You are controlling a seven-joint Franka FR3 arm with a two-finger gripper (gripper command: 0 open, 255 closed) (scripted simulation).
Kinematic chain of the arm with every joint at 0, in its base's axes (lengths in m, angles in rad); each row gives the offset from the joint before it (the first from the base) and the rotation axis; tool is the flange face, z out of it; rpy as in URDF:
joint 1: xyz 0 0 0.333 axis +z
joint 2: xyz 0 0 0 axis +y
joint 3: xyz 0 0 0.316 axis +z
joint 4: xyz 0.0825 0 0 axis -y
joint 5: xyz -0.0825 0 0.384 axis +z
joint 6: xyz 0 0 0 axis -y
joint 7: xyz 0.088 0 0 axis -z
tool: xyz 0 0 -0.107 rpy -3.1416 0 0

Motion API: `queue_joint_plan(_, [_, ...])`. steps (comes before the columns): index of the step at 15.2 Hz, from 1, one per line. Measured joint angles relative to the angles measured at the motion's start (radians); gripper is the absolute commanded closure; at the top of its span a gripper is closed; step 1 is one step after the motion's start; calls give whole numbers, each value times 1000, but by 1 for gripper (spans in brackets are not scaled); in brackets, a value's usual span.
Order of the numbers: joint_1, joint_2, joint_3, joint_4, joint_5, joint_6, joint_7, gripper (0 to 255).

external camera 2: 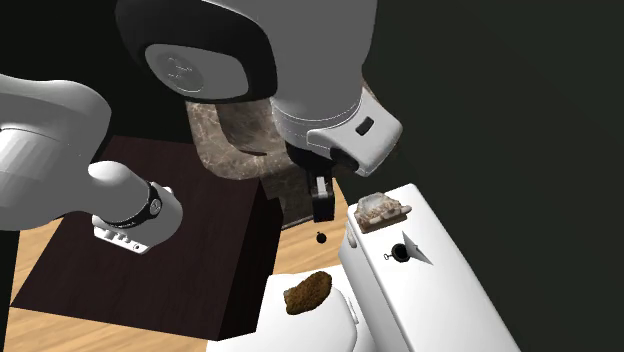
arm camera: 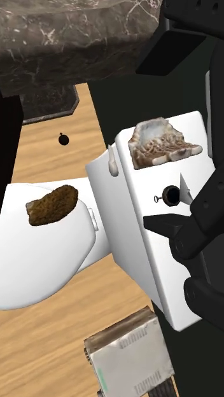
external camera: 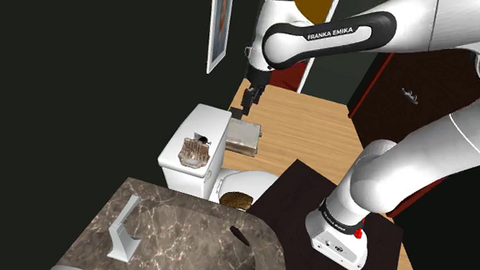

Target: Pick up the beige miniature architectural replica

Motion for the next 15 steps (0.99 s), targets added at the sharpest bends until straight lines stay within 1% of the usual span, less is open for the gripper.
queue_joint_plan(6, [18, 214, -20, 45, 49, 166, -79, 0])
queue_joint_plan(11, [35, 403, -14, 119, 106, 277, -141, 0])
queue_joint_plan(15, [35, 563, -4, 208, 155, 343, -205, 0])
